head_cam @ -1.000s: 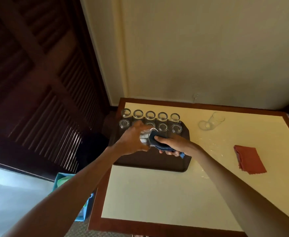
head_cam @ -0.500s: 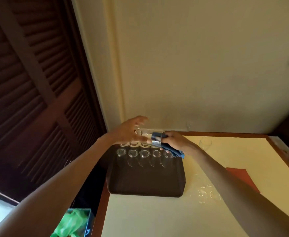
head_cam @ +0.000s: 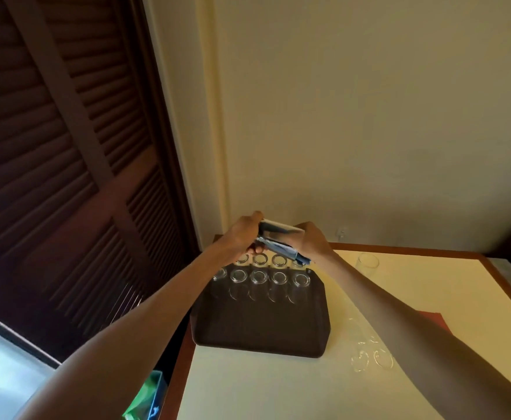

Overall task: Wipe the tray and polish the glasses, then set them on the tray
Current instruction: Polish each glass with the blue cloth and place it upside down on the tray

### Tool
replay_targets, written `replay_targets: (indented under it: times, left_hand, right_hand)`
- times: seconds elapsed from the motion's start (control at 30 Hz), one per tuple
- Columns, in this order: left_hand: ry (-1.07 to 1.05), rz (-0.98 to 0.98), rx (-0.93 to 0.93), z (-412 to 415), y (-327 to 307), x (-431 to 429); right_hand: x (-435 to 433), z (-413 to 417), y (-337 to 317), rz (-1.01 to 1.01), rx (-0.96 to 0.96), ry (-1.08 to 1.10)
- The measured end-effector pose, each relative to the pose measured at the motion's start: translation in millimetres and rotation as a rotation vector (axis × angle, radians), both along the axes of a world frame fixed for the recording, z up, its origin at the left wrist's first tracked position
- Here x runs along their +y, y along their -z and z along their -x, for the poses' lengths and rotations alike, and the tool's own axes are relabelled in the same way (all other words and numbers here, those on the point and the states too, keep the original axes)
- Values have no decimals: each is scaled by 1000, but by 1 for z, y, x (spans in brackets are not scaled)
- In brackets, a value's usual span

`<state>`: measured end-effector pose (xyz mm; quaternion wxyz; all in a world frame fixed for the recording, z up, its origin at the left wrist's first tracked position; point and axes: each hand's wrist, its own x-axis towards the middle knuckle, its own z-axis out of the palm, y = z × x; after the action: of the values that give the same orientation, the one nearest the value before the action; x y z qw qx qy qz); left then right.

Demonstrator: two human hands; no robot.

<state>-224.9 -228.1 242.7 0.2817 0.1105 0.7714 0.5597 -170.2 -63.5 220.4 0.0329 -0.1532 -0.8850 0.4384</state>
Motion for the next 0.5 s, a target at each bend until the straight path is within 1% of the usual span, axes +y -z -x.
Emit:
replay_targets:
  times: [0.07,0.13,0.2,0.27,0.3,0.33,0.4,0.47,0.5]
  left_hand:
    - [-16,-69,-20,1,-2,-5]
    - [4,-159,-101,3,-4,-11]
    - [15,-213,-236,5,-6,-17]
    - [1,-210,-380,5,-8,-18]
    - [-11,-193,-424,4,-7,-17]
    - [-27,-174,-438,3,-7,-15]
    - [-82,-157,-396,0,-5,-9]
    - [-154,-160,-285,-2,-5,-7]
    - [-176,-166,-209,-1,-7,-7]
  right_hand:
    - [0,-1,-7,-126,104,2]
    - [2,-2,-12,-333,217,-21]
    - [1,-3,-17,-578,304,-58]
    - [-4,-4,-24,-804,400,-90]
    - [-7,-4,-28,-870,434,-127]
    - [-9,-3,-32,-913,486,-155]
    - [-8,2,-34,-931,512,-177]
    - [-4,7,-32,-817,420,-156]
    - [-4,12,-28,-713,348,-115]
